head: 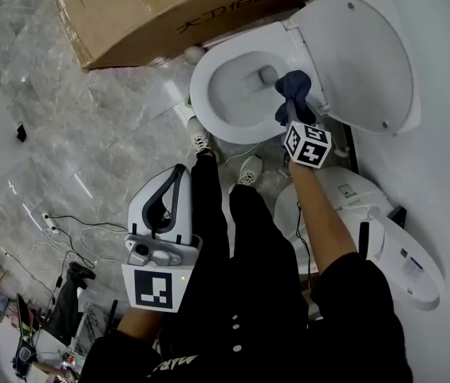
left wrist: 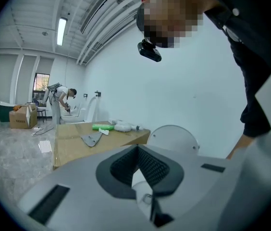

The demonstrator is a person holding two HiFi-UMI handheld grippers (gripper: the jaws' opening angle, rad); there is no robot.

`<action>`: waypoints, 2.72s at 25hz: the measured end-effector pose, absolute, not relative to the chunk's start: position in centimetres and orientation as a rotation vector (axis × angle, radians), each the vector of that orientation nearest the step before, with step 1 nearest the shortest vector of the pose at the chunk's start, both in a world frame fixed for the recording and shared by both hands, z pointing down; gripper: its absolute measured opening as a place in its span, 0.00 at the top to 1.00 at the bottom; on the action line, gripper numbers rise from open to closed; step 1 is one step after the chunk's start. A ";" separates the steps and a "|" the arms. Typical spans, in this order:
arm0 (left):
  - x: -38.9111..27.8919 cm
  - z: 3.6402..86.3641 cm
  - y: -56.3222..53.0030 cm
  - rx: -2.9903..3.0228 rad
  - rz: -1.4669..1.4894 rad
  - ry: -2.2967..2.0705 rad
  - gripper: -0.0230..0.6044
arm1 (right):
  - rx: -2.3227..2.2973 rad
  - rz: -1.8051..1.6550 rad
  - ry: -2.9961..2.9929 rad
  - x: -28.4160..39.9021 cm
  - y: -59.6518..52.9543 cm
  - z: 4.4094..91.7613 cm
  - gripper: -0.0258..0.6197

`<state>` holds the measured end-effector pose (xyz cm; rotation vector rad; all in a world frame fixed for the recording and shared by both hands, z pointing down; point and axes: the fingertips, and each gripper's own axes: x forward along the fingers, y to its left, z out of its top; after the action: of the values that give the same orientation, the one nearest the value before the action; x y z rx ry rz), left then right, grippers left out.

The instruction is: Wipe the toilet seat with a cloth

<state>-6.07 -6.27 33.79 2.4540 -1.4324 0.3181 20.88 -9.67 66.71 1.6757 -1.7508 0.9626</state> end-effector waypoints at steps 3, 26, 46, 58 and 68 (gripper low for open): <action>-6.3 31.8 -6.2 2.456 0.296 -1.460 0.95 | 1.637 0.861 -1.836 20.6 -9.6 62.7 0.84; -7.7 15.3 -6.6 2.602 0.131 -1.583 0.95 | 1.653 0.207 -2.349 18.2 -8.7 26.5 0.84; -9.6 6.1 -5.8 2.712 0.033 -1.766 0.95 | 1.773 -0.135 -2.498 18.5 -6.5 10.0 0.84; -12.1 2.0 -5.7 2.749 -0.029 -1.885 0.95 | 1.909 -0.272 -2.501 20.5 -6.3 4.6 0.84; -14.2 0.3 -6.5 2.711 -0.099 -1.955 0.95 | 2.006 -0.339 -2.460 22.7 -6.1 1.9 0.84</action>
<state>-14.21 -6.53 0.30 2.7106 -1.9547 -0.0992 22.68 -6.15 1.90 2.0060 -2.4595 -0.3392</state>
